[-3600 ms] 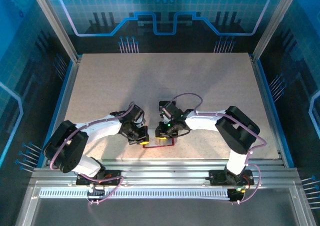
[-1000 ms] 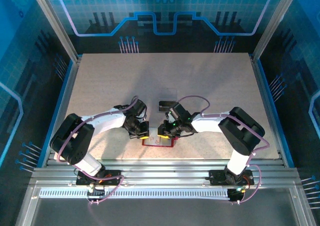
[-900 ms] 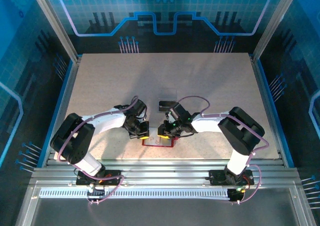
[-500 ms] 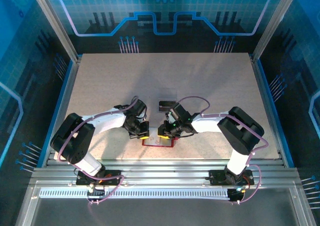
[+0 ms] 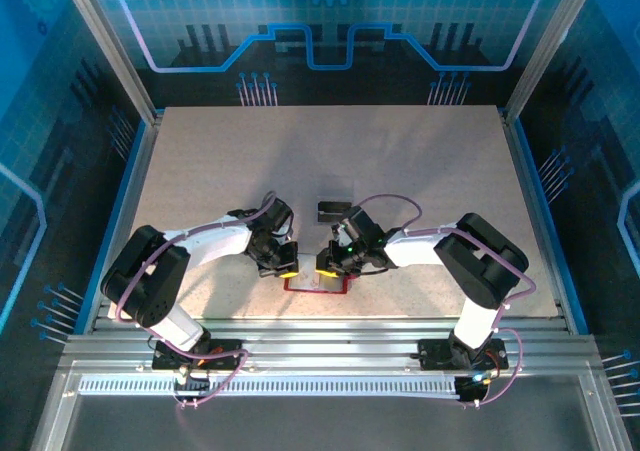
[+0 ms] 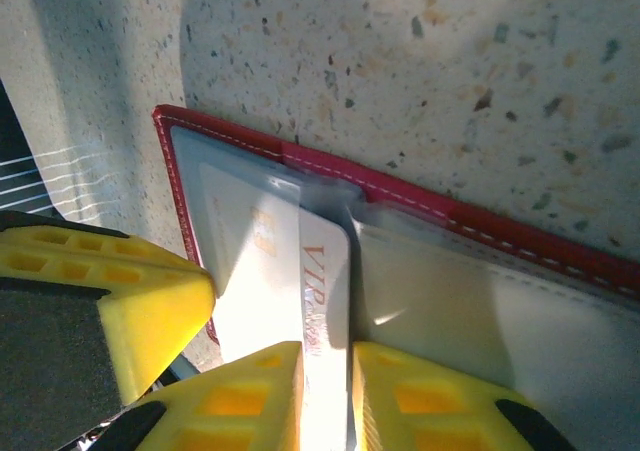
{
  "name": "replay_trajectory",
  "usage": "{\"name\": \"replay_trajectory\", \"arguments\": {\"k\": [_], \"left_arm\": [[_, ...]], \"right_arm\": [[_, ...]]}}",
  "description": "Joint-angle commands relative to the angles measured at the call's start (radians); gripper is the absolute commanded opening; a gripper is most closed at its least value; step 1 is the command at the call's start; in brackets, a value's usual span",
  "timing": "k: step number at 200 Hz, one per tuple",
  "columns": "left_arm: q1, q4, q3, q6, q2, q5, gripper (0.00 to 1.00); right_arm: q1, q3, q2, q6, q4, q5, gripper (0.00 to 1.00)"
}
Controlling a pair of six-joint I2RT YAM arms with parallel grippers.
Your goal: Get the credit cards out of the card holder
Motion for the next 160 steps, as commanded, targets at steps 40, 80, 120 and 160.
{"name": "replay_trajectory", "arguments": {"k": [40, 80, 120, 160], "left_arm": [[0.005, -0.013, -0.033, 0.022, 0.016, -0.013, 0.01], [0.004, -0.012, -0.032, 0.021, 0.016, -0.010, 0.01], [0.005, -0.019, -0.028, 0.025, 0.016, -0.012, 0.01], [0.006, -0.032, -0.018, 0.030, 0.011, -0.018, 0.01]], "right_arm": [[-0.007, -0.025, 0.000, 0.031, 0.045, -0.033, 0.16], [-0.007, -0.033, -0.016, 0.028, 0.036, -0.027, 0.12], [-0.013, -0.039, -0.032, 0.025, 0.027, -0.017, 0.11], [-0.028, -0.041, -0.051, 0.009, -0.005, -0.013, 0.10]]}}
